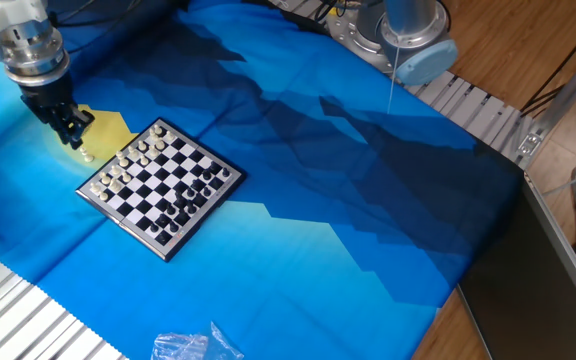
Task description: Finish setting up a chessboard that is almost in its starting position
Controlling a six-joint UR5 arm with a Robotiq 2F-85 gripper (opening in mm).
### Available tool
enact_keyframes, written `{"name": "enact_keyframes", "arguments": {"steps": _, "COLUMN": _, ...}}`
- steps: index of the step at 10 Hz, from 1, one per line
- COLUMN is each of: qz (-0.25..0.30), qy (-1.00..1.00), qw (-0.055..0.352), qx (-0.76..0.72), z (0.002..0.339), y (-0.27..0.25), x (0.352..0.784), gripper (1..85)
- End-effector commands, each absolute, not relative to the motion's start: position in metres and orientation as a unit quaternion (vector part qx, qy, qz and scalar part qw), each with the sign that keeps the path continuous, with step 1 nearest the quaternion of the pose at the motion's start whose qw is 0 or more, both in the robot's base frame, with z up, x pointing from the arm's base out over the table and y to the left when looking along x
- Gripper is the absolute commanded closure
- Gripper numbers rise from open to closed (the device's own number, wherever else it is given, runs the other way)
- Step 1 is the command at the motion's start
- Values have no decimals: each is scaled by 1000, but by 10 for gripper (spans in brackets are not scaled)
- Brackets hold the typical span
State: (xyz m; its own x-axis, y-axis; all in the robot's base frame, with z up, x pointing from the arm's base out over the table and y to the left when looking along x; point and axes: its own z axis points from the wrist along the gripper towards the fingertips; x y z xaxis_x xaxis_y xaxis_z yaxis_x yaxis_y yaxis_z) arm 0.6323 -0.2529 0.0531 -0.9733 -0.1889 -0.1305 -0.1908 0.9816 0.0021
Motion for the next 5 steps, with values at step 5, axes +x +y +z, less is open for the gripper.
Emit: {"name": "enact_keyframes", "arguments": {"steps": 5, "qz": 13, "qy": 992, "qw": 74, "qx": -100, "z": 43, "y": -250, "x": 628, "gripper": 473}}
